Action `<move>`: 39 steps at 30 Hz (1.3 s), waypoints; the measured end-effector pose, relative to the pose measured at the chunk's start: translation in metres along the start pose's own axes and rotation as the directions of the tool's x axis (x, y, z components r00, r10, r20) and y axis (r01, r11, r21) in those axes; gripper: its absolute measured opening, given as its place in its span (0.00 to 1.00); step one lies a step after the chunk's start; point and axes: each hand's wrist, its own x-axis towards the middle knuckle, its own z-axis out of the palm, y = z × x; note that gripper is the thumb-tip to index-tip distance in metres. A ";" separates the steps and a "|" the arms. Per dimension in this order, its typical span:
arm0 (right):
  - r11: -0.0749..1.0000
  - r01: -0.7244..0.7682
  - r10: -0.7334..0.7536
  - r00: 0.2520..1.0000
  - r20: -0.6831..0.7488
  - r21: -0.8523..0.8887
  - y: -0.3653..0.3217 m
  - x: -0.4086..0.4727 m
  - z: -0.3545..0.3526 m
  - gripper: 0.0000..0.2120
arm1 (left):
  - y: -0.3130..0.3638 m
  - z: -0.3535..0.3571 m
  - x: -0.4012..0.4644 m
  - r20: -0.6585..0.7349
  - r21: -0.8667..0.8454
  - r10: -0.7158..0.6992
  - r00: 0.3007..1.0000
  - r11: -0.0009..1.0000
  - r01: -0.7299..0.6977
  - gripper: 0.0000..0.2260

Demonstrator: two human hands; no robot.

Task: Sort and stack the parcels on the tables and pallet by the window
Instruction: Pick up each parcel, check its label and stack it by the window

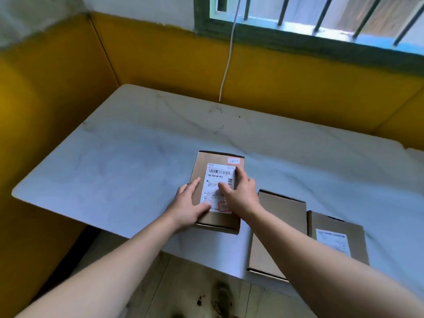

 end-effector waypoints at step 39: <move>0.928 -0.275 0.351 0.423 -0.835 0.251 0.290 -0.551 -0.426 0.37 | 0.355 0.389 -0.416 0.676 -0.165 0.690 0.258 0.484 -0.860 0.34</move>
